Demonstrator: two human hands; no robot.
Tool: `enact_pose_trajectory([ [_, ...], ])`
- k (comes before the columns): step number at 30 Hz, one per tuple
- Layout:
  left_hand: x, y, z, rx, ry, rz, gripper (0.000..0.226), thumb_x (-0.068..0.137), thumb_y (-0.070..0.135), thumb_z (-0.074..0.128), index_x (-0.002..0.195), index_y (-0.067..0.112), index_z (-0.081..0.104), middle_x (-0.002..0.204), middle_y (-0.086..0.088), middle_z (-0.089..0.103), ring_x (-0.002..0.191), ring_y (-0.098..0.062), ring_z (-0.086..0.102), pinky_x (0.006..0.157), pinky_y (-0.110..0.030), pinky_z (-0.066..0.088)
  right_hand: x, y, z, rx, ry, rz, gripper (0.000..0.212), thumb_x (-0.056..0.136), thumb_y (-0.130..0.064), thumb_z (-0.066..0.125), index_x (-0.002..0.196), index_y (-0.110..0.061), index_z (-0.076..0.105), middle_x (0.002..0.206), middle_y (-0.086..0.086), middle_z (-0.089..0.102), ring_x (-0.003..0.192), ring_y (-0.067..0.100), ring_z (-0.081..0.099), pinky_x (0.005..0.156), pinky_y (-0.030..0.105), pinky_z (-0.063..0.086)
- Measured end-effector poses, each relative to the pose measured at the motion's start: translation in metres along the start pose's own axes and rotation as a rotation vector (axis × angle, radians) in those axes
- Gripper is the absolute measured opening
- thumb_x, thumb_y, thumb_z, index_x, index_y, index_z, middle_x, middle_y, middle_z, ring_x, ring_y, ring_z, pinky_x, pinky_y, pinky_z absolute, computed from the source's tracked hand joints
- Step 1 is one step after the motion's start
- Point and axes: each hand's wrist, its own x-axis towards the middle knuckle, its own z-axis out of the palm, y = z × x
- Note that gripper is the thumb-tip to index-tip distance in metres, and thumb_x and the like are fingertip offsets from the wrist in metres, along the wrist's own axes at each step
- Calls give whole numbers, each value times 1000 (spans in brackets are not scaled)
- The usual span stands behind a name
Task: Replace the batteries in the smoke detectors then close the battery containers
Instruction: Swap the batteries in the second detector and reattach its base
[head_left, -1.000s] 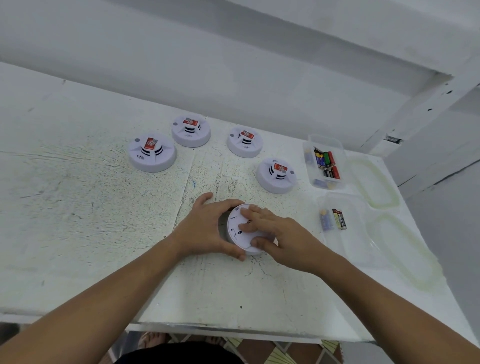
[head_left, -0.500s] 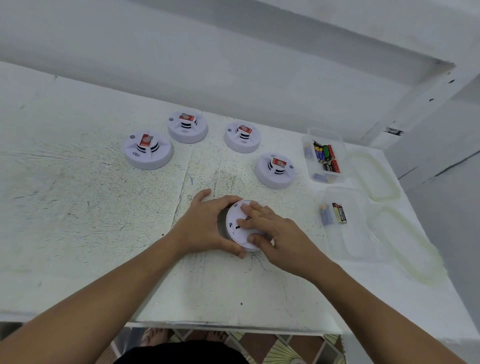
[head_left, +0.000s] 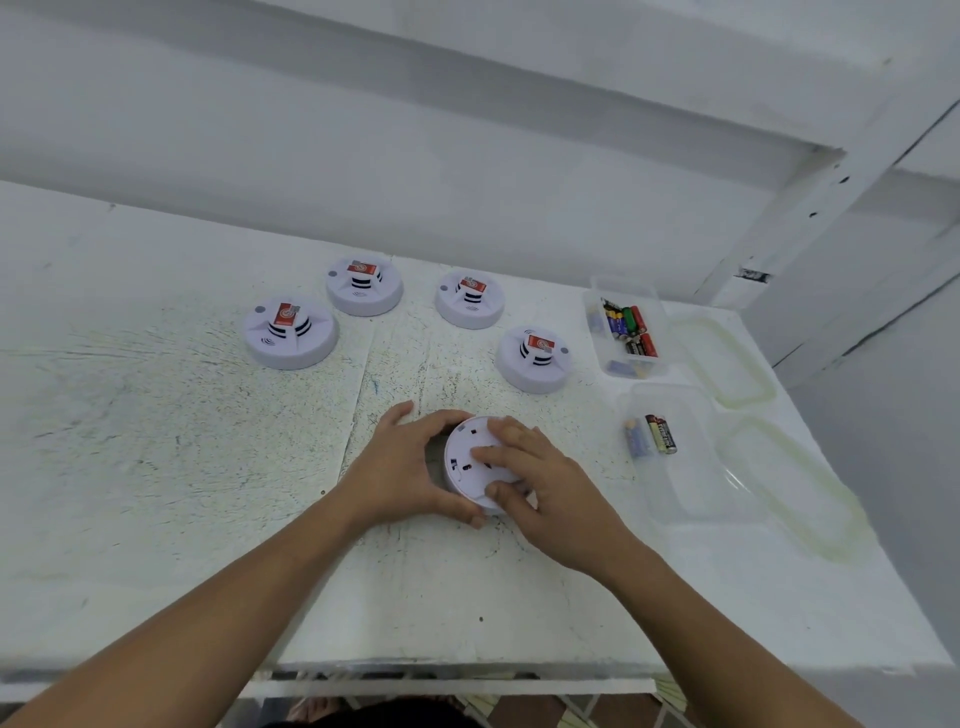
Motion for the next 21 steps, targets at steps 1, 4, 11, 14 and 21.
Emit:
enact_pose_trajectory([
  [1, 1, -2, 0, 2, 1, -10, 100, 29, 69, 77, 119, 49, 39, 110, 41, 43, 109, 38, 6, 110, -18, 1, -2, 1, 1, 0, 31, -3, 36, 94, -26, 53, 129, -21, 56, 150, -5, 36, 139, -1, 21, 117, 20, 16],
  [4, 3, -5, 2, -19, 12, -20, 90, 30, 69, 79, 110, 53, 43, 107, 38, 51, 111, 33, 20, 112, -20, 4, -10, 6, -1, 51, 77, 6, 44, 89, -36, 44, 128, -20, 57, 147, -8, 39, 139, -3, 23, 112, 10, 18],
  [11, 6, -4, 5, -202, 103, -69, 72, 40, 70, 73, 105, 40, 61, 94, 25, 69, 103, 19, 50, 116, -27, 6, -14, 10, -4, 206, 35, 66, 57, 80, -11, 59, 132, -33, 49, 146, -13, 41, 137, -4, 29, 114, 18, 26],
  [14, 7, 3, 4, -262, 170, -75, 59, 57, 71, 61, 102, 32, 68, 84, 27, 69, 89, 11, 58, 110, -33, 22, -7, 12, -6, 335, 121, 100, 52, 81, -13, 68, 127, -33, 53, 133, -14, 55, 125, 1, 48, 107, 30, 41],
  [21, -3, 2, 3, -472, 252, -91, 40, 88, 59, 44, 90, 28, 69, 86, 4, 68, 85, -19, 63, 79, -42, 48, 17, 5, -13, 779, 329, 158, 28, 90, -16, 64, 117, -18, 58, 105, 4, 71, 96, 25, 68, 81, 42, 57],
])
